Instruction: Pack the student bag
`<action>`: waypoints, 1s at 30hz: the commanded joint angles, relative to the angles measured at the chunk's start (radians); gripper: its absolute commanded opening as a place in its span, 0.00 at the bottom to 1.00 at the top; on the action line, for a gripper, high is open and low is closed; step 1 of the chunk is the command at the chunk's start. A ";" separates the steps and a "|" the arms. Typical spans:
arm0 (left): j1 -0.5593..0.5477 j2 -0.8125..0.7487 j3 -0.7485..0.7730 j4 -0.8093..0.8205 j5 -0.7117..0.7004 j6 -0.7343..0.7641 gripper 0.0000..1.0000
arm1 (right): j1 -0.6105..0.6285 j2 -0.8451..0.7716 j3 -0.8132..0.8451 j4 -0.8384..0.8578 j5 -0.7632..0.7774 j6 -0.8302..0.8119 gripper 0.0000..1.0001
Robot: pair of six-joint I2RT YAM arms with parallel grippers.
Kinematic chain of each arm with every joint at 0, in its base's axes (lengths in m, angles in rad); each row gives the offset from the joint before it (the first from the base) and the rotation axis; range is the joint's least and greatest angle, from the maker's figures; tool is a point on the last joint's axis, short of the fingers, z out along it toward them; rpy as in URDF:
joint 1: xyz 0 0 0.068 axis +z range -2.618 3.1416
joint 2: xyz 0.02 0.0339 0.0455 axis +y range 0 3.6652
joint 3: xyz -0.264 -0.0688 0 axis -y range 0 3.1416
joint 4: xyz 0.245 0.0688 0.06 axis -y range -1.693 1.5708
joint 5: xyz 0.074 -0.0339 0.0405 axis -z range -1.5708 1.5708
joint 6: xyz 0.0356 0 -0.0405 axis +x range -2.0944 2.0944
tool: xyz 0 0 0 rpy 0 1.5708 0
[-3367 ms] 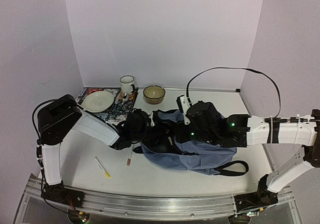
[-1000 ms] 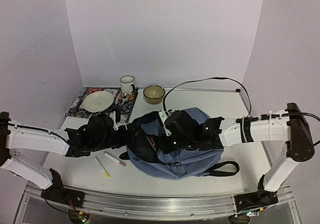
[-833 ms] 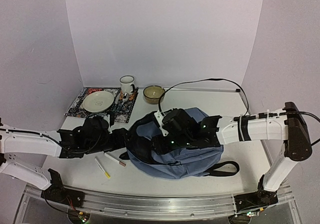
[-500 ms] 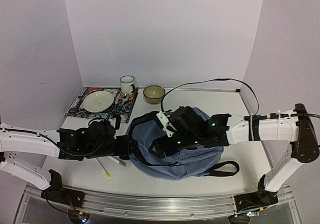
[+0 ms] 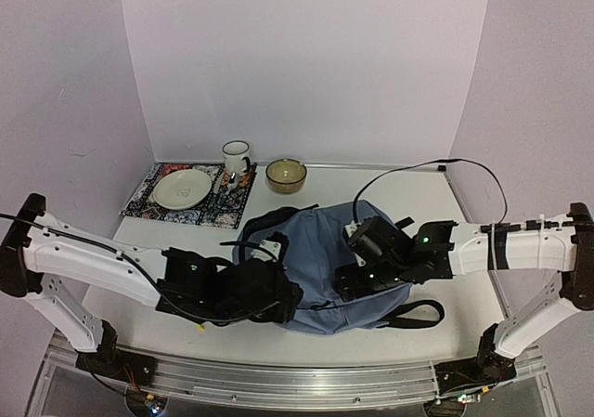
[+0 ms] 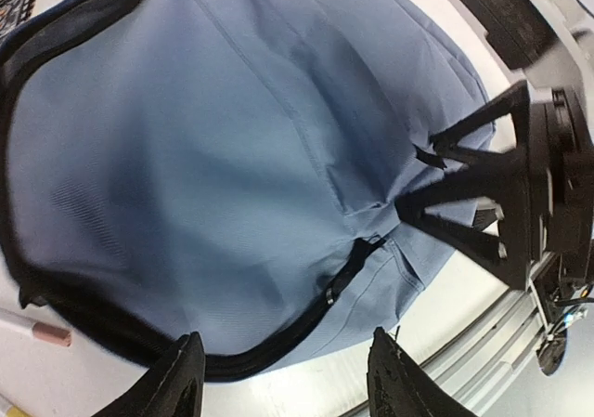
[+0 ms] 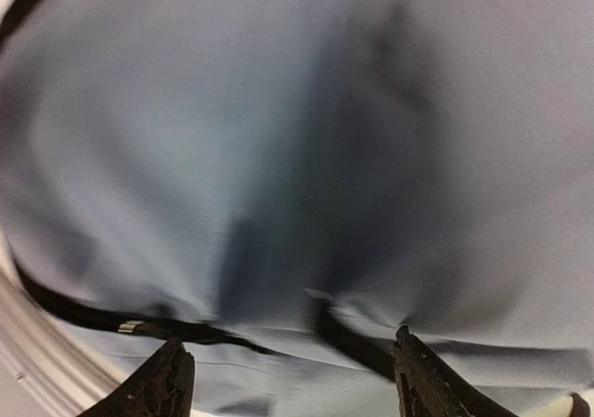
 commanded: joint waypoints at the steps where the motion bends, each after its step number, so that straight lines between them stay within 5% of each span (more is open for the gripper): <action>1: -0.019 0.121 0.133 -0.063 -0.035 0.090 0.61 | -0.045 -0.070 -0.032 -0.068 0.073 0.062 0.74; 15: -0.018 0.431 0.427 -0.186 0.019 0.348 0.64 | -0.121 -0.064 -0.064 -0.031 0.045 0.043 0.77; 30: 0.000 0.601 0.578 -0.389 -0.073 0.333 0.55 | -0.127 -0.076 -0.068 0.001 0.016 0.035 0.77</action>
